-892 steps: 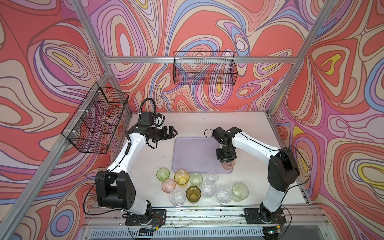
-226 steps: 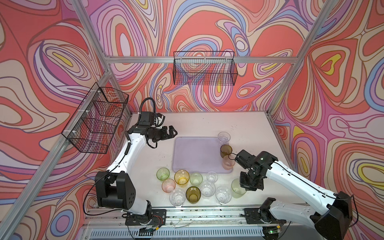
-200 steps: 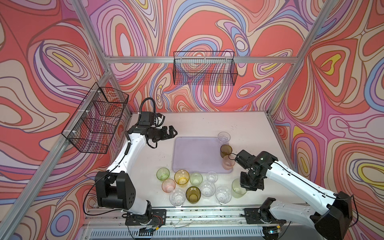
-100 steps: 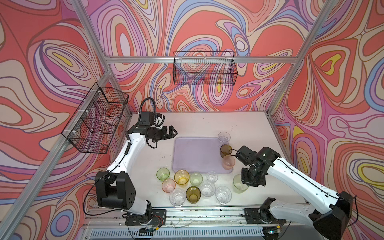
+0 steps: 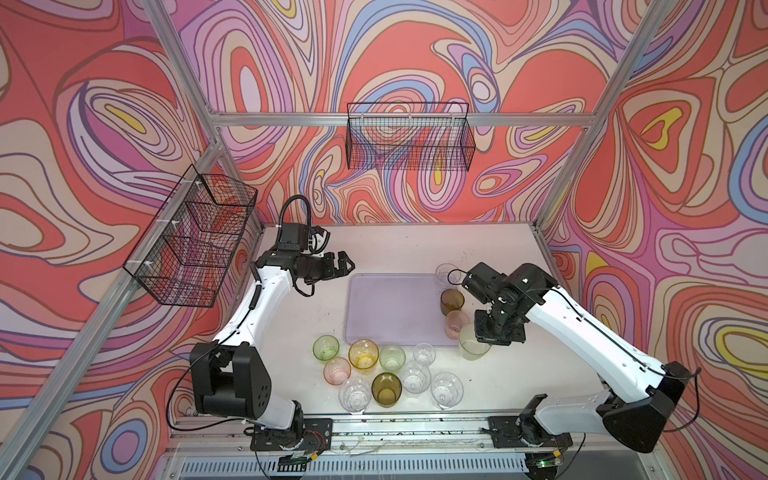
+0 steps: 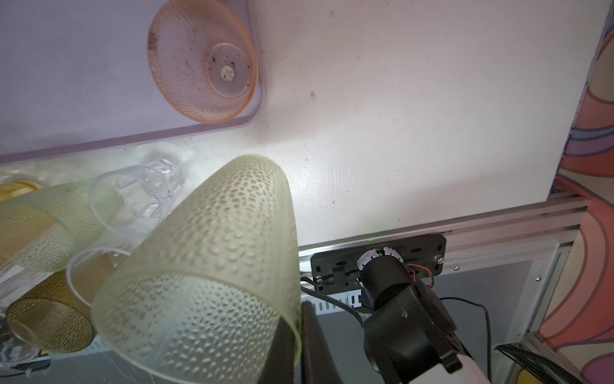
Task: Place the glasses into the tray
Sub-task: Place the glass on the tray.
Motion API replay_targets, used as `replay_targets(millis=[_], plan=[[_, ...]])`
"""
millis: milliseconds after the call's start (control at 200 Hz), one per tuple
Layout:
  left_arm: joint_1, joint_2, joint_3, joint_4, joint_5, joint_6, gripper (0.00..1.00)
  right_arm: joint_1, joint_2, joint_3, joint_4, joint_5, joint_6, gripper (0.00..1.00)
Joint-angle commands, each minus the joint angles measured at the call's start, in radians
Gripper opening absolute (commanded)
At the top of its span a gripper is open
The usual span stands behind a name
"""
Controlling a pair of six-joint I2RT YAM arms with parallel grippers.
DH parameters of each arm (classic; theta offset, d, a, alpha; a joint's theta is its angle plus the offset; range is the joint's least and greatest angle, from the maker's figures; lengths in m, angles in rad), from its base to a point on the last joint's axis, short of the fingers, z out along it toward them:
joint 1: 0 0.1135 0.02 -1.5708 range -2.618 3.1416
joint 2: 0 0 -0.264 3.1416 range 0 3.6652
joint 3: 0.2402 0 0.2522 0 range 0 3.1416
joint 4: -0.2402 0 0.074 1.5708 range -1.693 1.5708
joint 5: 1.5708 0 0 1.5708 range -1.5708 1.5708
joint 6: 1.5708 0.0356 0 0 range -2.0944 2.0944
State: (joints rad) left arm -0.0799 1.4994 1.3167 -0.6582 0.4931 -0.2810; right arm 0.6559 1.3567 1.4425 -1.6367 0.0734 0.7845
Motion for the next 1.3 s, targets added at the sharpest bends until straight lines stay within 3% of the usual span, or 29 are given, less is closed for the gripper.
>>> replay_targets(millis=[0,636,1292], plan=[[-0.006,-0.021,0.021,-0.026,-0.005,0.02,1.0,0.001,0.028,0.07,-0.064,0.007,-0.044,0.0],[-0.006,-0.015,0.019,-0.026,-0.007,0.022,1.0,-0.068,0.288,0.43,0.0,0.075,-0.219,0.0],[-0.006,-0.002,0.021,-0.032,-0.003,0.023,1.0,-0.157,0.553,0.638,0.157,-0.068,-0.357,0.0]])
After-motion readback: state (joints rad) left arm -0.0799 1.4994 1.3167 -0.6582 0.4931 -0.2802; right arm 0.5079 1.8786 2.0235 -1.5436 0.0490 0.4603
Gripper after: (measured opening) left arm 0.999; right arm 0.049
